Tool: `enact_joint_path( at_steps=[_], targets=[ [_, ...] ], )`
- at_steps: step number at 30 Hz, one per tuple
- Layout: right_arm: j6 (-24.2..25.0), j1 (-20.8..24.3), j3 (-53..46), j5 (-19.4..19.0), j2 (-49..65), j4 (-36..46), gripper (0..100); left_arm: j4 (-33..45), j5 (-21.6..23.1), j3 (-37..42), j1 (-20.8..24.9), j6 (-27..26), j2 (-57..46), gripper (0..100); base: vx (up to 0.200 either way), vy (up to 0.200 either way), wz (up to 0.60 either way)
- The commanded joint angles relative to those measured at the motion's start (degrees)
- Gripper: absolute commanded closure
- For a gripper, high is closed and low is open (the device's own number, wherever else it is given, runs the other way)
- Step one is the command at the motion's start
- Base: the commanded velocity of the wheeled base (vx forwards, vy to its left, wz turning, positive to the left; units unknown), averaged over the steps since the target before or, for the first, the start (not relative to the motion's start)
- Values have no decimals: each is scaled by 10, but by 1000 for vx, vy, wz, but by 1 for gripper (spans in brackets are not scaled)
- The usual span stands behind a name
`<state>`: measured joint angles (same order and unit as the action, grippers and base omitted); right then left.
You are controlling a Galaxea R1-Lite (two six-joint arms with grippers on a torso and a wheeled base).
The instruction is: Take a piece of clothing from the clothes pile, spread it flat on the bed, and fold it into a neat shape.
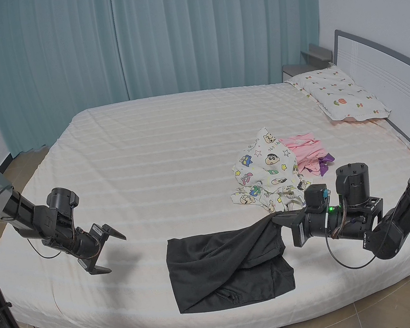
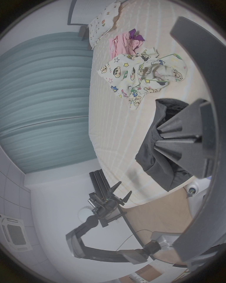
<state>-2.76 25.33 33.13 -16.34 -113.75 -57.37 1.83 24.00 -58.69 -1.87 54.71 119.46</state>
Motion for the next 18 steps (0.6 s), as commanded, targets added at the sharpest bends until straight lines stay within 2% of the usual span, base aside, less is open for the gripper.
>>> enact_joint_path(
  at_steps=[1,5,8,18],
  targets=[
    [-18,-12,-54,-5,-31,-1,100,-1,0,1,-1,0,0,0,0,0,0],
    [-20,-27,-76,-19,-59,-2,100,0,0,1,0,0,0,0,0,0,0],
    [-19,-35,-103,-55,-83,-5,100,0,0,1,0,0,0,0,0,0,0],
    [-17,-56,-144,-74,-131,-20,100,0,0,1,0,0,0,0,0,0,0]
  ],
)
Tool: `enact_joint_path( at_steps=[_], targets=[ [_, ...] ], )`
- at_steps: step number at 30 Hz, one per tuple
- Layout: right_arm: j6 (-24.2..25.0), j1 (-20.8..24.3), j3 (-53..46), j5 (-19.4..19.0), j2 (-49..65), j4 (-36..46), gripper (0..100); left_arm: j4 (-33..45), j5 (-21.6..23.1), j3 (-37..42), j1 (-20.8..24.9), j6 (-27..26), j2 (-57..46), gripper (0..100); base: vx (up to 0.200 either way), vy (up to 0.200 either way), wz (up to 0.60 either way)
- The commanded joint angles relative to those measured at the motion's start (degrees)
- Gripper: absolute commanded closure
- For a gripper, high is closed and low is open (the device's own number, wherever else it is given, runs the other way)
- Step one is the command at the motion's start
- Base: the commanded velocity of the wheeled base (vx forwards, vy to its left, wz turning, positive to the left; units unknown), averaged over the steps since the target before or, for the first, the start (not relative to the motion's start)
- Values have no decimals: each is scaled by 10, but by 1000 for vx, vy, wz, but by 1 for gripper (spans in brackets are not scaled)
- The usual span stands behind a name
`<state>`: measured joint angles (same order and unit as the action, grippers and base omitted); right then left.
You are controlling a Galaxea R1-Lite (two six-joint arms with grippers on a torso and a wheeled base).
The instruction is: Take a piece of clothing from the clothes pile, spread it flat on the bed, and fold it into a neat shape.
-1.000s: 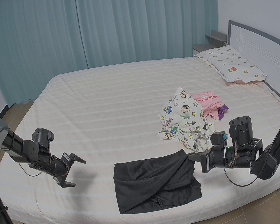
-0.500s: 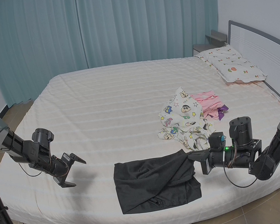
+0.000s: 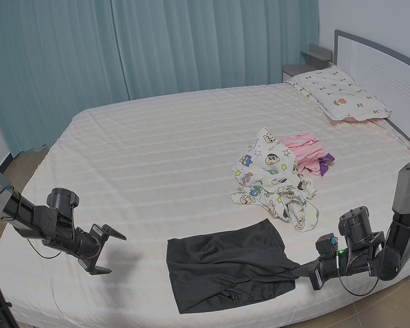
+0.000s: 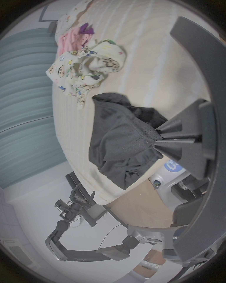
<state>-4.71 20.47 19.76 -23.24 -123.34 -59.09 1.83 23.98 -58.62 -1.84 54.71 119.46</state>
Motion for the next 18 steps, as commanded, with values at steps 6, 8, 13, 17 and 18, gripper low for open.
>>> enact_joint_path(
  at_steps=[6,8,13,17,18],
  targets=[
    [0,-30,-24,-9,-71,-23,100,0,0,0,0,0,0,0,0,0,0],
    [-2,-28,-33,-8,-79,-31,100,0,0,0,0,0,0,0,0,0,0],
    [0,-26,-53,-8,-113,-95,0,0,0,0,0,0,0,0,0,0,0],
    [3,-26,-61,-11,-107,-133,0,0,0,0,0,0,0,0,0,0,0],
    [15,-31,-62,-21,-96,-165,0,0,0,0,0,0,0,0,0,0,0]
  ],
)
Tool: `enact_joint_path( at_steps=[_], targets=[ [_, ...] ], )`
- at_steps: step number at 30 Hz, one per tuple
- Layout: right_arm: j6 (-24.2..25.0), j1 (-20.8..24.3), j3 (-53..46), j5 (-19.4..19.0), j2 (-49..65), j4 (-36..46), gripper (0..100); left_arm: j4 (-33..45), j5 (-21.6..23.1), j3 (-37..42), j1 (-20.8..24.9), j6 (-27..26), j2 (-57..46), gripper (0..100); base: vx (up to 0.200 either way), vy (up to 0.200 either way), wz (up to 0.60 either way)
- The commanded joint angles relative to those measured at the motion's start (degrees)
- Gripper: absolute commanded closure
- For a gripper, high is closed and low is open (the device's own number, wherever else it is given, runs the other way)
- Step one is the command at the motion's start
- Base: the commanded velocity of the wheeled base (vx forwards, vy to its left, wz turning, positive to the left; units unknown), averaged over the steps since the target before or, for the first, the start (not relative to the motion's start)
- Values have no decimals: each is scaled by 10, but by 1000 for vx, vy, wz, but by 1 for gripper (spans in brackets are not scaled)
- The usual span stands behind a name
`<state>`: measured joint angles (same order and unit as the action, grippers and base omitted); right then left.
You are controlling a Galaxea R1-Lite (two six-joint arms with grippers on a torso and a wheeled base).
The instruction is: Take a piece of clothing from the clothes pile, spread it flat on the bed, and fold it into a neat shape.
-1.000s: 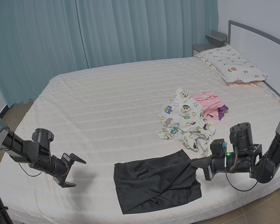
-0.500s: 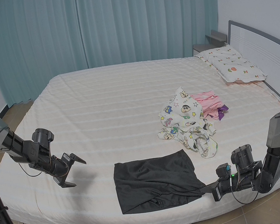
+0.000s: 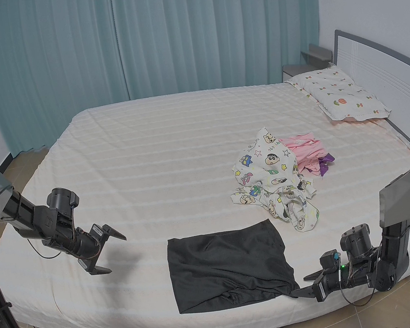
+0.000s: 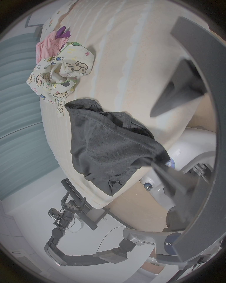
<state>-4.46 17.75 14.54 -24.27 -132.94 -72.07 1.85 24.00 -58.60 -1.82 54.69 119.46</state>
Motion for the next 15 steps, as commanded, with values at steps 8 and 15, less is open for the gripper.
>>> enact_joint_path(
  at_steps=[8,15],
  targets=[
    [192,-3,53,-28,4,-104,0,0,0,0,0,1,0,0,0,0,0],
    [290,23,232,63,-74,-30,0,0,0,0,0,1,0,0,0,0,0]
  ],
)
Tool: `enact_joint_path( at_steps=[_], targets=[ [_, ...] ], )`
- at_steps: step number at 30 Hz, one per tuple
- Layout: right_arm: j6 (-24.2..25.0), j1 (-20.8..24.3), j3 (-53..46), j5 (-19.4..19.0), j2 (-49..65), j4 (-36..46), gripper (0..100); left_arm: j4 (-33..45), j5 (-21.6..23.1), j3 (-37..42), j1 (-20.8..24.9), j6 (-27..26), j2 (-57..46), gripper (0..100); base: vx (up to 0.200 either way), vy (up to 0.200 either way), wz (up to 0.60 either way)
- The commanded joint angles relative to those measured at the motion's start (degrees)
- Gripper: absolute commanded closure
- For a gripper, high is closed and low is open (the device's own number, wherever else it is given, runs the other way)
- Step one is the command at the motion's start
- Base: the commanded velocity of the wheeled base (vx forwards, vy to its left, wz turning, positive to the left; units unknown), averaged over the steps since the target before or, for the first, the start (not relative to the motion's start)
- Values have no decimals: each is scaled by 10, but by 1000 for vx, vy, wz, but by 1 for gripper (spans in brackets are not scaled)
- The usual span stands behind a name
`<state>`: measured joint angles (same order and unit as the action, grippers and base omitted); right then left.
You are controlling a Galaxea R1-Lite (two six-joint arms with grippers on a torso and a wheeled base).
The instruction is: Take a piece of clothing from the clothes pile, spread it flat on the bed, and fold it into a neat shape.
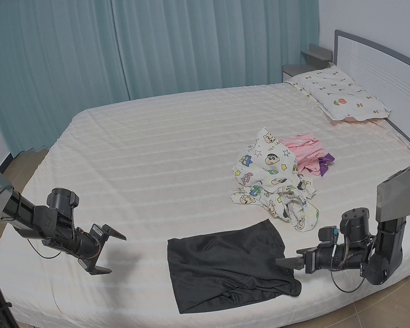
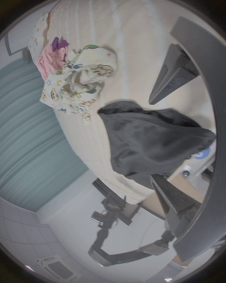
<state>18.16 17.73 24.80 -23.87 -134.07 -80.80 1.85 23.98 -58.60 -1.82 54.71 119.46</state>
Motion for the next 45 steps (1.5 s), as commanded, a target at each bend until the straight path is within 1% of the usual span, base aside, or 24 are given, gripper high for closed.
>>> enact_joint_path(
  at_steps=[1,2,3,4,5,6,7,8,9,11,15,16,22,25,28,30,36,40,45],
  targets=[
    [78,28,162,71,-66,90,0,0,0,0,0,0,0,0,0,0,0],
    [86,28,180,74,-66,109,0,0,0,0,0,0,0,0,0,0,0],
    [86,28,180,74,-66,109,0,0,0,0,0,0,0,0,0,0,0],
    [94,29,225,76,-66,159,0,0,0,0,0,0,0,0,0,0,0],
    [96,29,228,76,-67,162,0,0,0,0,0,0,0,0,0,0,0],
    [100,33,264,75,-73,201,0,0,0,0,0,0,0,0,0,0,0],
    [100,34,280,75,-76,220,0,0,0,0,0,0,0,0,0,0,0],
    [100,34,282,75,-77,222,0,0,0,0,0,0,0,0,0,0,0],
    [100,33,305,76,-79,249,0,0,0,0,0,0,0,0,0,0,0],
    [100,32,327,80,-80,268,0,0,0,0,0,0,0,0,0,0,0],
    [100,30,347,80,-90,277,0,-1,0,-1,0,0,0,0,0,0,0],
    [100,29,355,80,-91,293,100,-1,0,-1,0,0,0,0,0,0,0],
    [100,28,372,82,-94,312,100,-1,0,0,0,0,0,0,0,0,0],
    [106,23,377,103,-95,310,100,0,0,0,0,0,0,0,0,0,0],
    [111,21,379,112,-96,307,100,-1,0,0,0,0,0,0,0,0,0],
    [123,11,380,113,-92,304,100,0,0,0,0,0,0,0,0,0,0],
    [165,4,390,116,-95,301,100,0,0,0,0,0,0,0,0,0,0],
    [188,1,409,134,-109,304,100,-1,0,0,0,0,0,0,0,0,0],
    [195,1,429,146,-122,304,100,-1,0,0,1,0,0,0,0,0,0]
  ],
)
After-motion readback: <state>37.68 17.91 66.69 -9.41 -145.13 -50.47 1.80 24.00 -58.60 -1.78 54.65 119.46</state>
